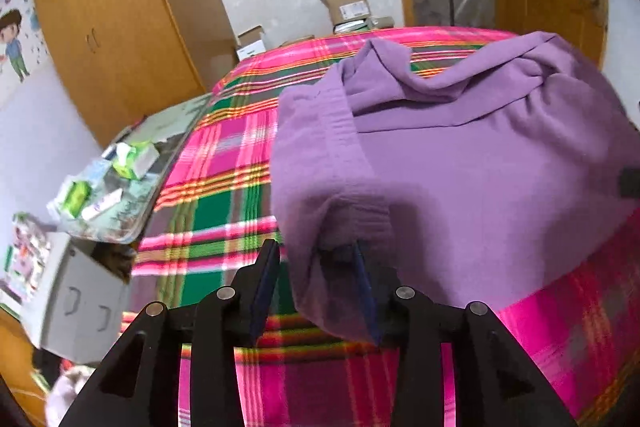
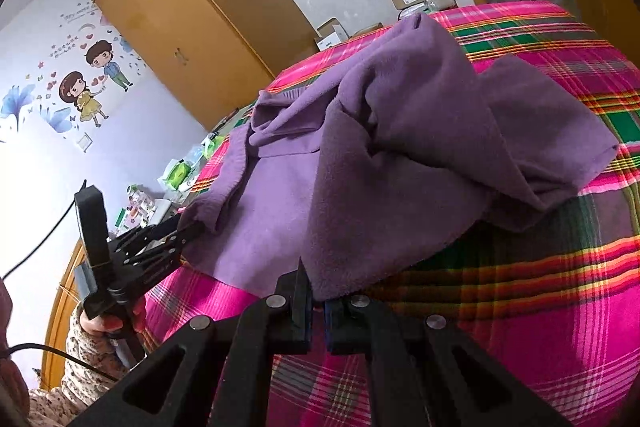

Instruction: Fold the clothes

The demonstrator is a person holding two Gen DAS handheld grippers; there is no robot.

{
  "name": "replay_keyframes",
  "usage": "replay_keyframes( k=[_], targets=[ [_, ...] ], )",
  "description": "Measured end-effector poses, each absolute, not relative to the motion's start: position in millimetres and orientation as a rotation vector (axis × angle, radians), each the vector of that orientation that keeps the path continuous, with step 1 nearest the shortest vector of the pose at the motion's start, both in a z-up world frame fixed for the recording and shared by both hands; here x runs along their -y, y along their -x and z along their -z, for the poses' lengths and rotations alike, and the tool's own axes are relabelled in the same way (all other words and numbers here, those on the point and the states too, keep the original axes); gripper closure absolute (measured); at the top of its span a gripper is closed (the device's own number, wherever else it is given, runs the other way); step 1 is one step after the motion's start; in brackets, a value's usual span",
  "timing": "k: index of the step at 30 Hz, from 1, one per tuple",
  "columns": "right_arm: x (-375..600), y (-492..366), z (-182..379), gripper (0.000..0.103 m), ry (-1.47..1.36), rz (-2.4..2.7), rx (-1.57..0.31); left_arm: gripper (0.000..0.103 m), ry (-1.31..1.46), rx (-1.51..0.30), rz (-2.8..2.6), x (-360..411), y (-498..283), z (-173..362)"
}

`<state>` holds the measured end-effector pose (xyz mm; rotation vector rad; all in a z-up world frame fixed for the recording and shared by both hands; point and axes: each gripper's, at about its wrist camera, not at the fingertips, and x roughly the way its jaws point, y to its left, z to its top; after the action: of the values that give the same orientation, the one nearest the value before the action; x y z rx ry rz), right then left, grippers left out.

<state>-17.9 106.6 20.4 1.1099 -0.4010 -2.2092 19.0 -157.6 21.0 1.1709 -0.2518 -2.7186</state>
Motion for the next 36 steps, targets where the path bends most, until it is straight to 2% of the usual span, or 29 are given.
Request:
replay_keyframes(
  k=[5, 6, 7, 9, 14, 19, 23, 27, 29, 30, 36],
  targets=[
    [-106, 18, -19, 0.099, -1.118, 2.205, 0.409, 0.064, -1.200, 0.250, 2.708, 156, -12, -19],
    [-105, 17, -18, 0.099, -1.118, 2.205, 0.407, 0.071, -1.209, 0.230, 2.719, 156, -12, -19],
    [-105, 17, -18, 0.099, -1.118, 2.205, 0.405, 0.084, -1.216, 0.207, 2.721, 158, -10, -18],
    [-105, 16, -18, 0.099, -1.117, 2.205, 0.402, 0.094, -1.214, 0.159, 2.719, 162, -8, -18],
    [-108, 14, -17, 0.099, -1.117, 2.211, 0.408, 0.096, -1.161, -0.013, 2.742, 178, -14, -27],
    [-109, 15, -15, 0.099, -1.122, 2.209, 0.408, 0.096, -1.130, -0.097, 2.755, 189, -21, -32],
    [-110, 17, -14, 0.099, -1.128, 2.208, 0.407, 0.096, -1.116, -0.192, 2.743, 200, -23, -31],
    [-110, 19, -12, 0.099, -1.134, 2.207, 0.407, 0.092, -1.122, -0.181, 2.738, 199, -24, -26],
    [-110, 20, -12, 0.099, -1.137, 2.207, 0.407, 0.085, -1.117, -0.156, 2.756, 196, -26, -25],
    [-110, 20, -11, 0.099, -1.137, 2.208, 0.408, 0.077, -1.108, -0.141, 2.766, 194, -29, -26],
    [-108, 21, -10, 0.099, -1.141, 2.203, 0.415, 0.063, -1.072, 0.004, 2.774, 186, -33, -31]
  ],
)
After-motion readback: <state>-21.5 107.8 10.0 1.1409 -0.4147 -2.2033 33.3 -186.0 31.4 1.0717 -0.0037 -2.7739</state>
